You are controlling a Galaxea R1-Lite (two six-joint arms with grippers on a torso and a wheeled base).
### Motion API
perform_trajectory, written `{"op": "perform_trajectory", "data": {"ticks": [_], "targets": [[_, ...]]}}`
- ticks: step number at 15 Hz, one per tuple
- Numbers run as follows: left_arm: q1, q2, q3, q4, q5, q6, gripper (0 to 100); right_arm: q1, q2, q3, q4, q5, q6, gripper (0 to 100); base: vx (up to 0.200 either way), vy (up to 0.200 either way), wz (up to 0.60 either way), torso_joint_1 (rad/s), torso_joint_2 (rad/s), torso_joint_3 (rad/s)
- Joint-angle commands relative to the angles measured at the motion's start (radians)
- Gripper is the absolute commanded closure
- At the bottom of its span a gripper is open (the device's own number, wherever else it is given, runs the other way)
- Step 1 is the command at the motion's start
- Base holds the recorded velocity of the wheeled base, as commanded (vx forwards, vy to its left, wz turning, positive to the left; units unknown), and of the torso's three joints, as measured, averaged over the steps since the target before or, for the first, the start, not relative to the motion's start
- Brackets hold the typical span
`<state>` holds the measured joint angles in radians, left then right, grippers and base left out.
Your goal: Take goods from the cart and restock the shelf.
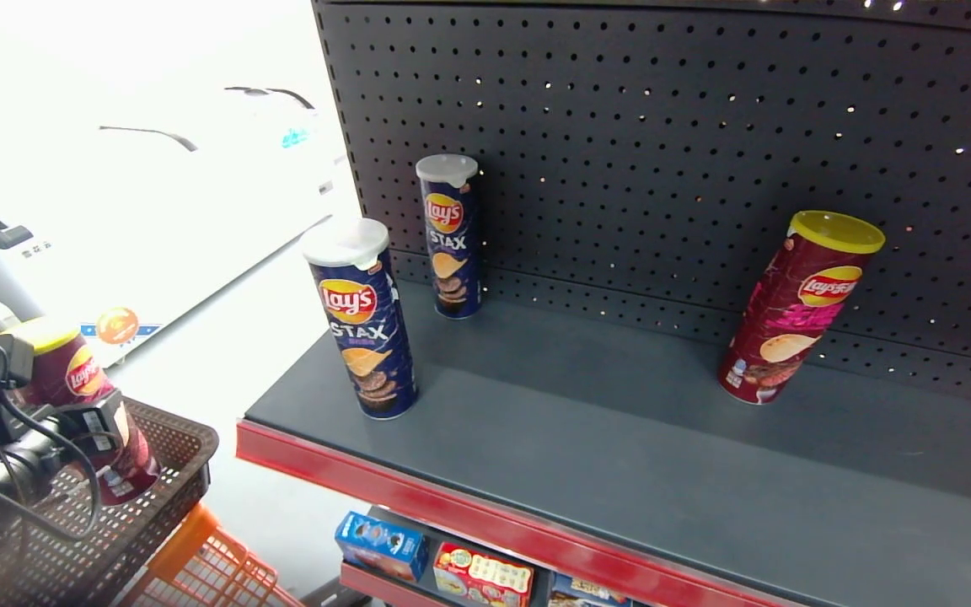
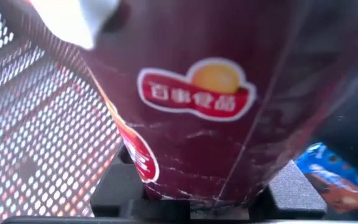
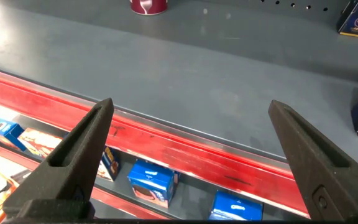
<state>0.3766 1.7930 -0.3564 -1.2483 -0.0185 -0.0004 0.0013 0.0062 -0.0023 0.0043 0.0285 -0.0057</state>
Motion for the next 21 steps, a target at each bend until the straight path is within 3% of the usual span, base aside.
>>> {"op": "perform_trajectory", "data": {"ticks": [1, 4, 5, 8, 10, 12, 15, 19, 21], "targets": [[-0.047, -0.152, -0.056, 0.087, -0.023, 0.0, 100, 0.0, 0.0, -0.001, 0.0, 0.001, 0.0, 0, 0.0, 0.0, 0.0, 0.0, 0.0, 0.0], [-0.1, -0.227, -0.075, 0.148, -0.034, -0.001, 100, 0.0, 0.001, -0.001, 0.0, 0.001, 0.0, 0, 0.0, 0.0, 0.0, 0.0, 0.0, 0.0], [-0.153, -0.288, -0.093, 0.201, -0.034, -0.001, 100, 0.0, 0.001, -0.001, 0.0, 0.001, 0.0, 0, 0.0, 0.0, 0.0, 0.0, 0.0, 0.0], [-0.231, -0.376, -0.096, 0.297, -0.034, -0.001, 100, 0.0, 0.0, -0.001, 0.0, 0.001, 0.0, 0, 0.0, 0.0, 0.0, 0.0, 0.0, 0.0], [-0.292, -0.429, -0.098, 0.319, -0.035, -0.001, 100, 0.0, 0.001, -0.001, 0.0, 0.001, 0.0, 0, 0.0, 0.0, 0.0, 0.0, 0.0, 0.0], [-0.312, -0.442, -0.102, 0.322, -0.032, -0.001, 100, 0.0, 0.001, 0.001, 0.0, 0.001, 0.0, 0, 0.0, 0.0, 0.0, 0.0, 0.0, 0.0], [-0.427, -0.509, -0.095, 0.326, -0.028, 0.0, 100, 0.0, 0.001, 0.001, 0.0, 0.001, 0.0, 0, 0.0, 0.0, 0.0, 0.0, 0.0, 0.0], [-0.469, -0.557, -0.104, 0.414, -0.031, 0.037, 100, 0.0, 0.0, -0.001, 0.0, 0.001, 0.0, 0, 0.0, 0.0, 0.0, 0.0, 0.0, 0.0], [-0.553, -0.58, -0.115, 0.46, -0.032, 0.036, 100, 0.0, 0.001, -0.001, 0.0, 0.001, 0.0, 0, 0.0, 0.0, 0.0, 0.0, 0.0, 0.0]]}}
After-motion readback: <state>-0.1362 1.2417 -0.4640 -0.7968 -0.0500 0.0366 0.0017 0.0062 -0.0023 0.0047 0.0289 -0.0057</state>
